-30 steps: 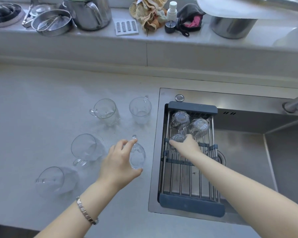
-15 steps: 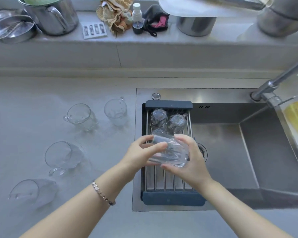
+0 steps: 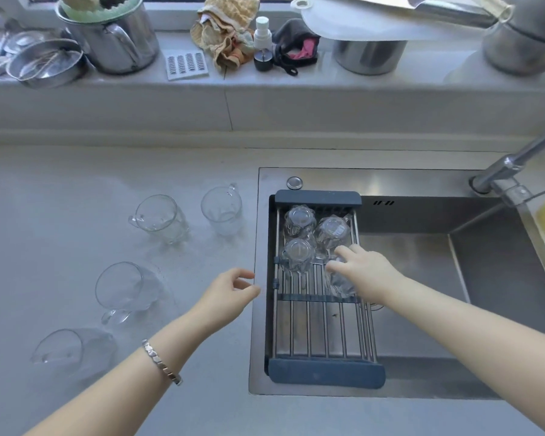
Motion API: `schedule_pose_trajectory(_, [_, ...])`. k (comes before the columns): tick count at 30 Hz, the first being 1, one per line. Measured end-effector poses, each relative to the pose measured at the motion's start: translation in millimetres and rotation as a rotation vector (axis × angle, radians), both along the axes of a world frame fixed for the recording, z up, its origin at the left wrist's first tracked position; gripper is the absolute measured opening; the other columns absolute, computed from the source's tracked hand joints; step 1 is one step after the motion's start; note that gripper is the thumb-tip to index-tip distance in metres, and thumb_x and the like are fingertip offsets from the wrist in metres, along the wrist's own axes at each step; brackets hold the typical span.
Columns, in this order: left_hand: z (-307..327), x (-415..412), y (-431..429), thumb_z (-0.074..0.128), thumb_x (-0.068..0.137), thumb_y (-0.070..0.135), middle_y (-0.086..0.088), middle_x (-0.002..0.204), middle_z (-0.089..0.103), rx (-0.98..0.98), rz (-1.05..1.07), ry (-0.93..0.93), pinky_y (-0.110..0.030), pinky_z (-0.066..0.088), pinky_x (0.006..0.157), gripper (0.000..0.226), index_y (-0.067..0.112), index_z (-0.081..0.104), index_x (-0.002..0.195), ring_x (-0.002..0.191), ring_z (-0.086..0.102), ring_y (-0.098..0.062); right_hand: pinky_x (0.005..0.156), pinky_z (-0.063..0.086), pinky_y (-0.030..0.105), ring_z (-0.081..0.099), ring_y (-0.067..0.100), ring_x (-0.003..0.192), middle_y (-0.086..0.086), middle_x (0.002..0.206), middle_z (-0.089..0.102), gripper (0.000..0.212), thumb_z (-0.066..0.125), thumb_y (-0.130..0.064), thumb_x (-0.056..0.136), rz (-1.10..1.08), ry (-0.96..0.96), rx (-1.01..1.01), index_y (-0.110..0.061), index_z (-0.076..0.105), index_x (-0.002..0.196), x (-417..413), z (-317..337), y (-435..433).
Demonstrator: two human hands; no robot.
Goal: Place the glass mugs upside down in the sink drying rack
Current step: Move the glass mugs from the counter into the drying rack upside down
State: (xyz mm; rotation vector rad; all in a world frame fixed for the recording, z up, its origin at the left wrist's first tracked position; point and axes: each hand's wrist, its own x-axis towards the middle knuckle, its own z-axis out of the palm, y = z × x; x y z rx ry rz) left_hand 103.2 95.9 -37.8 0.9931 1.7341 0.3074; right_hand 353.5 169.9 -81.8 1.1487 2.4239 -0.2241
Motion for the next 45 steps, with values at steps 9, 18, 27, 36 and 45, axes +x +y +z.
schedule_pose_trajectory(9, [-5.9, -16.0, -4.3, 0.054, 0.092, 0.022, 0.001, 0.104, 0.057, 0.036, -0.056, 0.05, -0.019, 0.045, 0.066, 0.029, 0.016, 0.055, 0.12, 0.094, 0.056, -0.016, 0.068, 0.051, 0.03, 0.055, 0.033, 0.109, 0.019, 0.13, 0.051, 0.076, 0.081, 0.0, 0.047, -0.006, -0.049, 0.053, -0.014, 0.056, 0.117, -4.9, -19.8, -6.5])
schedule_pose_trajectory(18, [4.0, -63.8, 10.0, 0.056, 0.089, 0.017, -0.004, 0.132, 0.053, 0.381, -0.106, 0.465, -0.036, 0.041, 0.099, 0.036, 0.013, 0.054, 0.125, 0.124, 0.048, -0.023, 0.103, 0.037, 0.036, 0.043, 0.025, 0.126, 0.006, 0.135, 0.049, 0.05, 0.058, -0.004, 0.082, -0.264, 0.483, -0.036, -0.014, 0.048, 0.13, -79.4, 26.3, 11.7])
schedule_pose_trajectory(27, [4.1, -142.3, 57.9, 0.068, 0.078, 0.038, -0.007, 0.159, 0.007, 0.206, -0.104, 0.761, -0.04, 0.024, 0.115, 0.096, 0.017, 0.006, 0.149, 0.145, 0.016, -0.027, 0.112, 0.026, 0.033, 0.027, 0.02, 0.139, 0.005, 0.15, 0.025, 0.106, 0.084, -0.018, 0.063, -0.84, 0.978, -0.379, -0.017, 0.016, 0.144, -222.6, 9.6, 47.3])
schedule_pose_trajectory(36, [-9.4, -141.3, 82.7, 0.073, 0.073, 0.031, -0.008, 0.145, 0.035, 0.173, -0.044, 0.653, -0.039, 0.041, 0.1, 0.085, 0.014, 0.026, 0.142, 0.131, 0.041, -0.028, 0.087, 0.038, 0.024, 0.049, 0.016, 0.111, 0.004, 0.127, 0.047, 0.082, 0.084, -0.015, 0.06, -0.971, 1.045, -0.347, -0.015, 0.037, 0.128, -190.4, 14.4, 22.9])
schedule_pose_trajectory(45, [-2.7, -65.0, 17.0, 0.08, 0.064, 0.021, -0.008, 0.131, 0.045, 0.318, -0.031, 0.423, -0.038, 0.039, 0.099, 0.085, 0.015, 0.038, 0.138, 0.121, 0.045, -0.032, 0.082, 0.045, 0.025, 0.059, 0.011, 0.102, -0.004, 0.117, 0.057, 0.088, 0.078, -0.028, 0.052, -1.181, 1.007, -0.714, -0.026, 0.036, 0.13, -44.3, 39.4, -68.9])
